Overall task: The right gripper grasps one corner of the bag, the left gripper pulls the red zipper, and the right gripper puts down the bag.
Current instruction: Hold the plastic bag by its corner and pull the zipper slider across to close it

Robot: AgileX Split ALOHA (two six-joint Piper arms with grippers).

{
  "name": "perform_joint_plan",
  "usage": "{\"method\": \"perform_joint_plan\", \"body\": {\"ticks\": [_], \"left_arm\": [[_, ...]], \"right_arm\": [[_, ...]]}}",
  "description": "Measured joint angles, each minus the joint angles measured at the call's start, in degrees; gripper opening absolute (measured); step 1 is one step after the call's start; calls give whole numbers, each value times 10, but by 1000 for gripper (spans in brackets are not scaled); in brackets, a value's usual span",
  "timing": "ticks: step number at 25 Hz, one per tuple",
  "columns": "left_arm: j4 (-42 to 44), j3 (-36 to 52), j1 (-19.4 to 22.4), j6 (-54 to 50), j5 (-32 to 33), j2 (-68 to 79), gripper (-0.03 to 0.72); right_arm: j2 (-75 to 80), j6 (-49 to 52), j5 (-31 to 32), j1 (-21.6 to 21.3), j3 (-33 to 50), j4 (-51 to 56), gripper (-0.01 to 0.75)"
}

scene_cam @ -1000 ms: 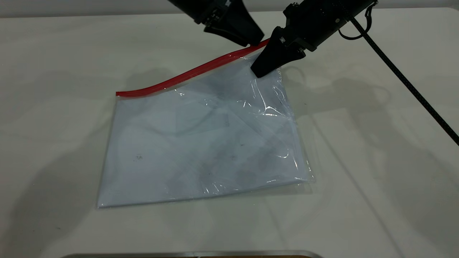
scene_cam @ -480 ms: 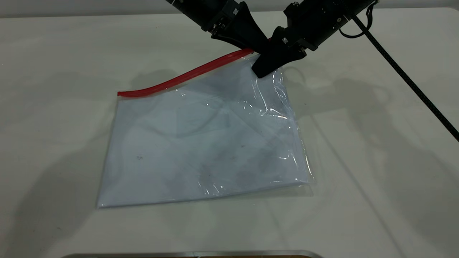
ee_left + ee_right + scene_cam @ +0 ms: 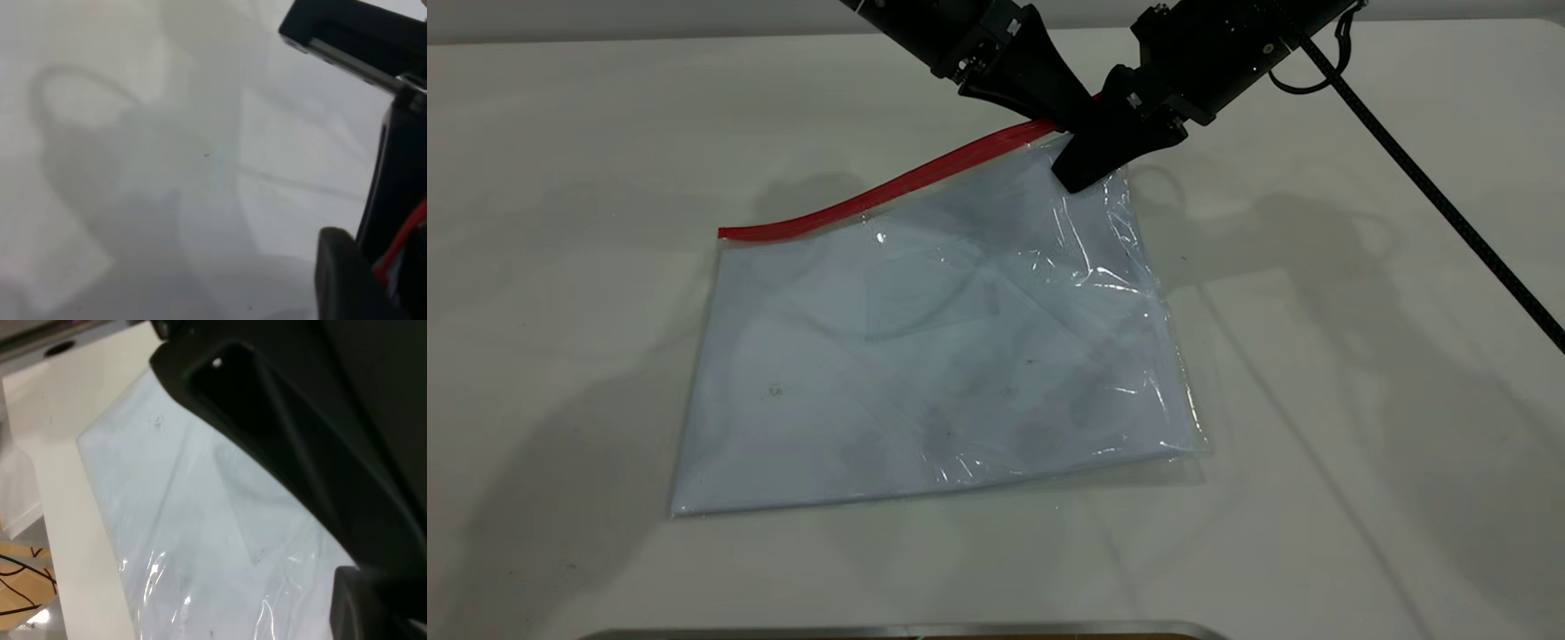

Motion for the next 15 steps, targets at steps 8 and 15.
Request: {"method": "perform_joint_plan", "body": {"ticks": [8,15], "left_arm": [[-12,0,2,20,6,0,56],[-48,-5,21,20,7,-3,57]], "right_arm": [[-4,-1,13,-11,0,5,34],[-36,-15,18,-38,1,26,34]]}}
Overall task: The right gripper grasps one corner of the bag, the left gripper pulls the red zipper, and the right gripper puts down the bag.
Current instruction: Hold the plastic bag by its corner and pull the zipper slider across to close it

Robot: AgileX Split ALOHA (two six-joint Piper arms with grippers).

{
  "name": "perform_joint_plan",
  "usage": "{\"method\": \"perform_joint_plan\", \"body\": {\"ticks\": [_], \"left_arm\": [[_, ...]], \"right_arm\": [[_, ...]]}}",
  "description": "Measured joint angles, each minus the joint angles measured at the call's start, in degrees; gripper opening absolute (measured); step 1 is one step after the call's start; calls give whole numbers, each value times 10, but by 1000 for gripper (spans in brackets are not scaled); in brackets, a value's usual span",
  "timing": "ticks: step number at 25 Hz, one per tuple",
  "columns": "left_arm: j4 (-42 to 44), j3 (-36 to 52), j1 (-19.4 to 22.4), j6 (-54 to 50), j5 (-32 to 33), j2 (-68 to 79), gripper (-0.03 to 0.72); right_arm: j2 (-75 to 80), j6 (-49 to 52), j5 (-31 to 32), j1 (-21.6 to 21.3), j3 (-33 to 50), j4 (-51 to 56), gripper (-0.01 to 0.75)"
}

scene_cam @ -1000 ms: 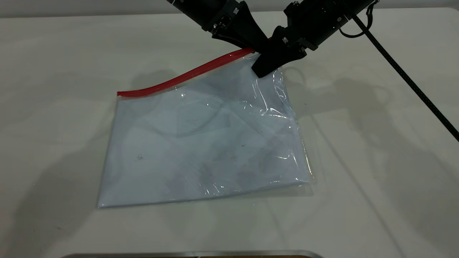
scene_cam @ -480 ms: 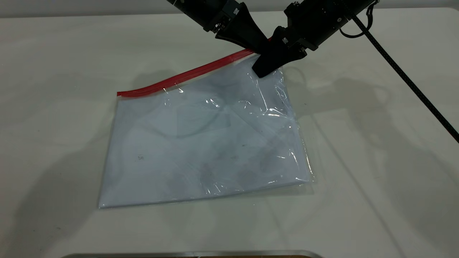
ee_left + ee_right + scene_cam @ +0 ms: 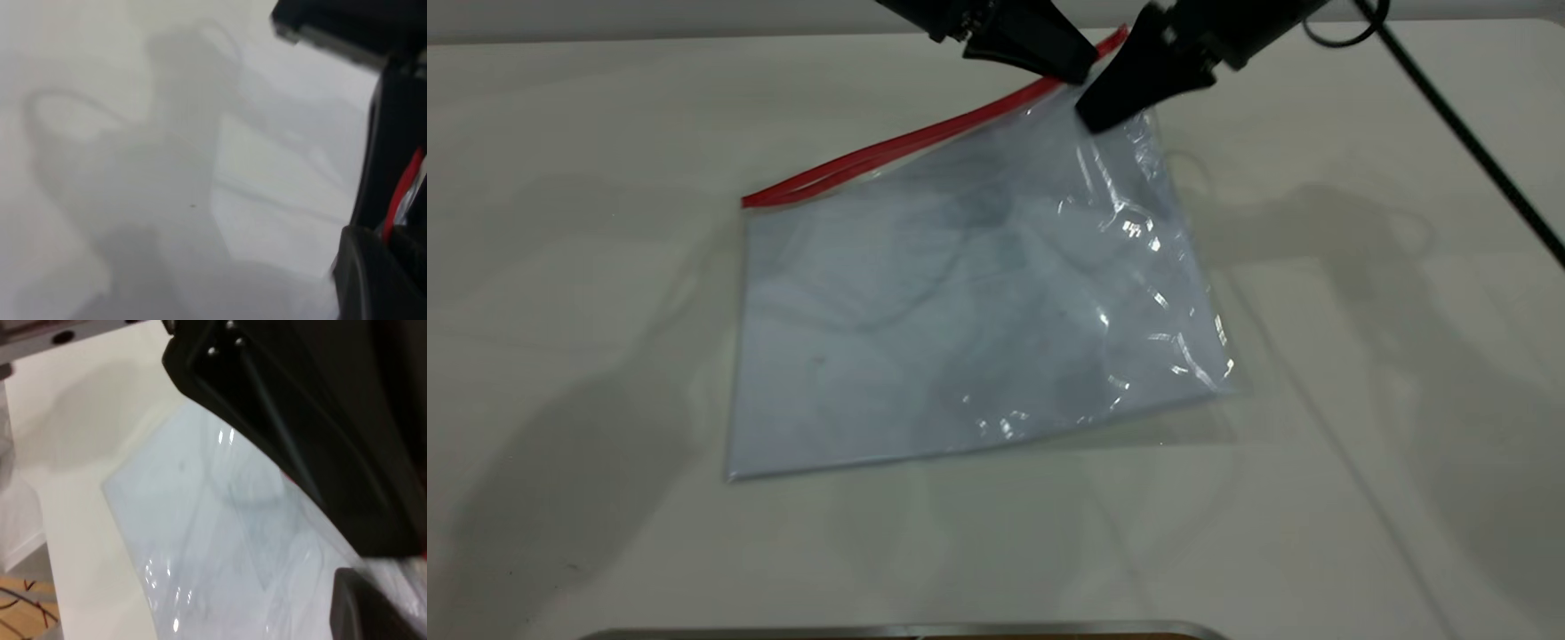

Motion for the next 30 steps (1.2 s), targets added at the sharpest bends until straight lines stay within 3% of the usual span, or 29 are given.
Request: {"method": "perform_joint_plan", "body": {"ticks": [8,24,30], "left_arm": [[6,-5,20,-1,5,-2,61],[247,-3,98,-84,-1,3,76],[329,0,122,-131,3,4,80]], "right_arm": [[-11,-15,14,-26,4,45,34],[-17,-48,22,-80,4,98,34],[-21,-51,19,-82,4,104,34]]}}
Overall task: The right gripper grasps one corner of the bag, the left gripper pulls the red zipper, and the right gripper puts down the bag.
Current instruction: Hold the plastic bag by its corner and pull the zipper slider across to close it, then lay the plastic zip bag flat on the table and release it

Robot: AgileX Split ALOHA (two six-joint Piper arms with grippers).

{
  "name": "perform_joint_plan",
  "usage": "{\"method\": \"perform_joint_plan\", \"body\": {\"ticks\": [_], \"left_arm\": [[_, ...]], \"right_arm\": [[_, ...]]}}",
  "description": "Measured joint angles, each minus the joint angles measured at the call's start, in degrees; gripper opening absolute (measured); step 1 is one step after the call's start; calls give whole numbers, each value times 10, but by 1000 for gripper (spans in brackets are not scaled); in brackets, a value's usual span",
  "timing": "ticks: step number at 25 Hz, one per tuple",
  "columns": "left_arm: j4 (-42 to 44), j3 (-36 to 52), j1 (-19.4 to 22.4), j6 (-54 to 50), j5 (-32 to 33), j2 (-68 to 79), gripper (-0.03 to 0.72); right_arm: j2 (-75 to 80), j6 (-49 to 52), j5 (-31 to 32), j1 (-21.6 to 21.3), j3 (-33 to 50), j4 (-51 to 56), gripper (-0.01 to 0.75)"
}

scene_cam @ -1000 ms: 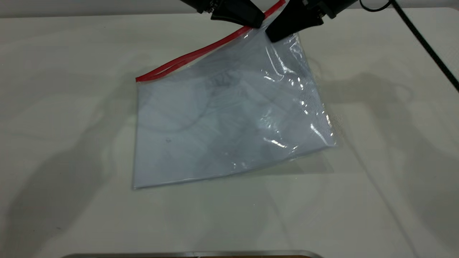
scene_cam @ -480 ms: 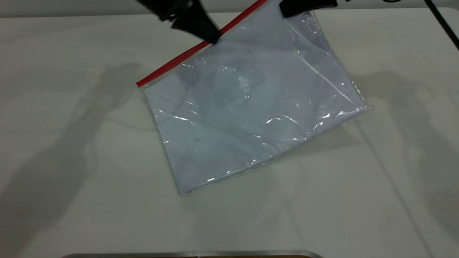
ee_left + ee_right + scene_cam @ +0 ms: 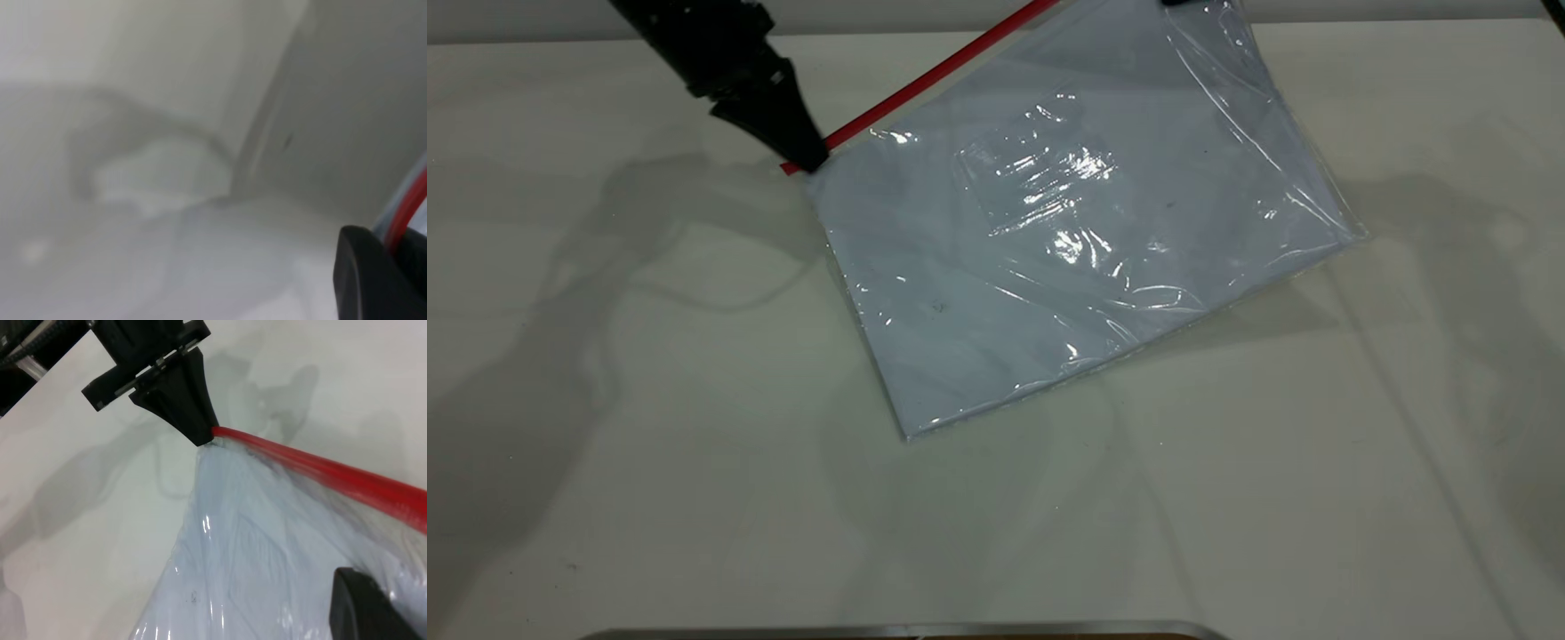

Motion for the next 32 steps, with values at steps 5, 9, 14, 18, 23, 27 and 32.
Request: {"method": "perform_joint_plan", "body": {"ticks": [5,9,14,18,23,27,32], "left_arm": [[7,0,1,-8,8,-2,95],[11,1,4,-19,15,-16,167],[-2,1,5,-58,53,-87,353],[-56,1,5,-76,75,-176,428],[-118,1,5,-118,75,-304,437],[-129,1,5,-158,75,-408,439],[-64,1,5,-243,75,-521,439]], "right_arm": [[0,-2,0,0,0,1,34],[2,-2,-9,-1,0,3,40],[33,14,-52,6,0,14,125],[65,43,-115,21,-1,-23,305],[67,215,-228,33,-1,-317,394],[41,562,-227,31,-1,-628,395],[-49,832,-85,43,-1,-814,395]]}}
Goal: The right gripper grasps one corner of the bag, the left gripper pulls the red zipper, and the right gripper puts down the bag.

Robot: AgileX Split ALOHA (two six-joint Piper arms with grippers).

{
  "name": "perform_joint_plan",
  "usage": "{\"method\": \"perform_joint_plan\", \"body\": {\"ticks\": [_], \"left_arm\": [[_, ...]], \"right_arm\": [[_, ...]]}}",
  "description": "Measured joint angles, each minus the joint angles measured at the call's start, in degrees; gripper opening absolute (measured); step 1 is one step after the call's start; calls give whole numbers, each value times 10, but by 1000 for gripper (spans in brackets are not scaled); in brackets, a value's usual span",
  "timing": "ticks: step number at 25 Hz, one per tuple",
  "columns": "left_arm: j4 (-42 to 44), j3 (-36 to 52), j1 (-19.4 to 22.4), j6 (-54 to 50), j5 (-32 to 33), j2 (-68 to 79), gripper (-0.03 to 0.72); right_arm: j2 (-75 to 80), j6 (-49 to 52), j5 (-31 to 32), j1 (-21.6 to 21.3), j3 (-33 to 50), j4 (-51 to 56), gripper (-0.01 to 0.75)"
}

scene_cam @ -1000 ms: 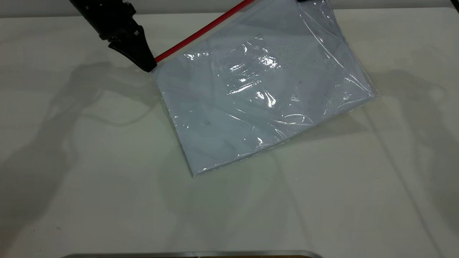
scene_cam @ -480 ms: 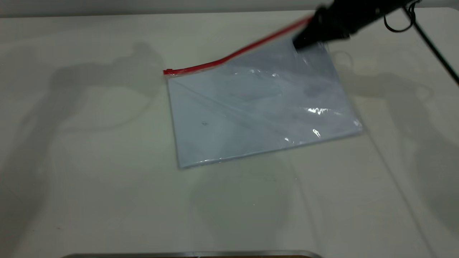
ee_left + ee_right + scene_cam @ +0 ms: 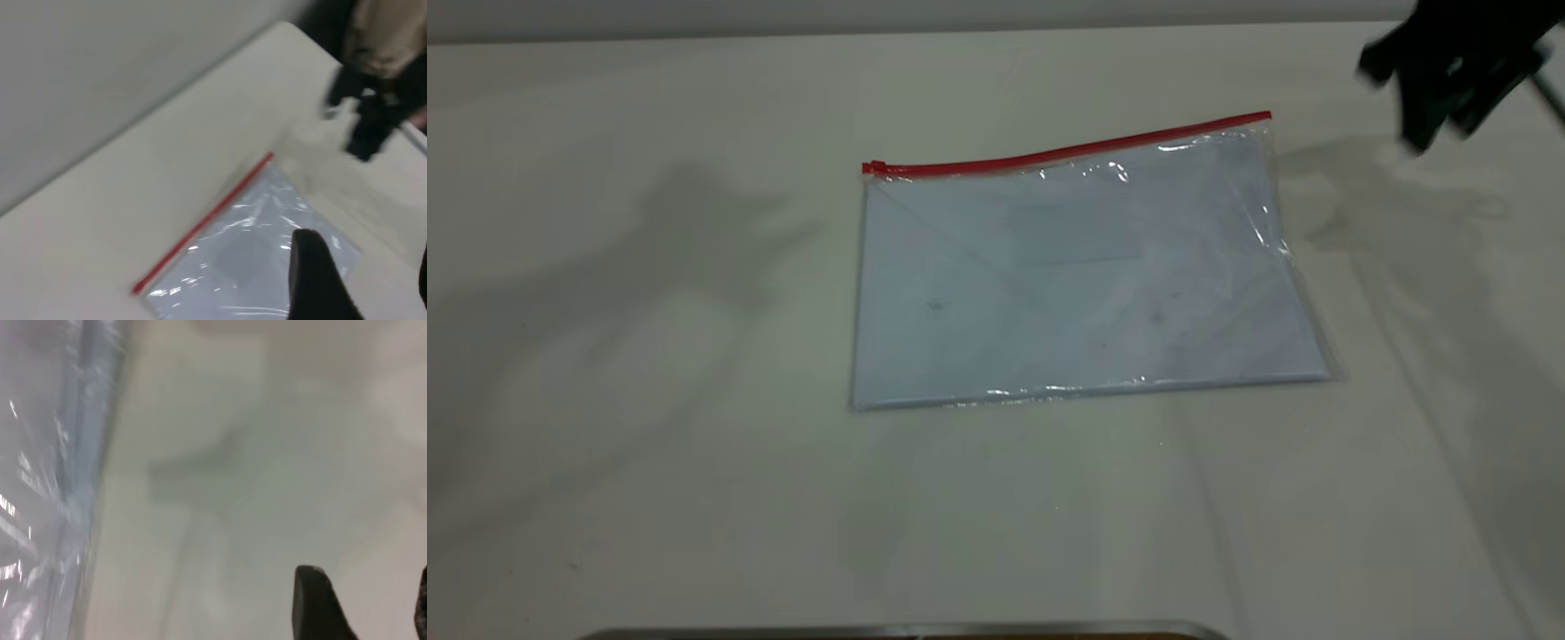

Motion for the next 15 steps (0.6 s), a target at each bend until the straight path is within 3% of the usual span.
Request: {"method": "perform_joint_plan", "body": {"ticks": [6,10,15], "left_arm": [[131,15,0,-134,0,-122,439],[195,105,0,-158,0,-219,439],[257,304,0,-189,0,-350,439]], "right_arm": [[-131,-49,175,31,0,84,395],[-219,-72,193,55,10,138,395],[-360,-65,200,84,68,168,395]]}}
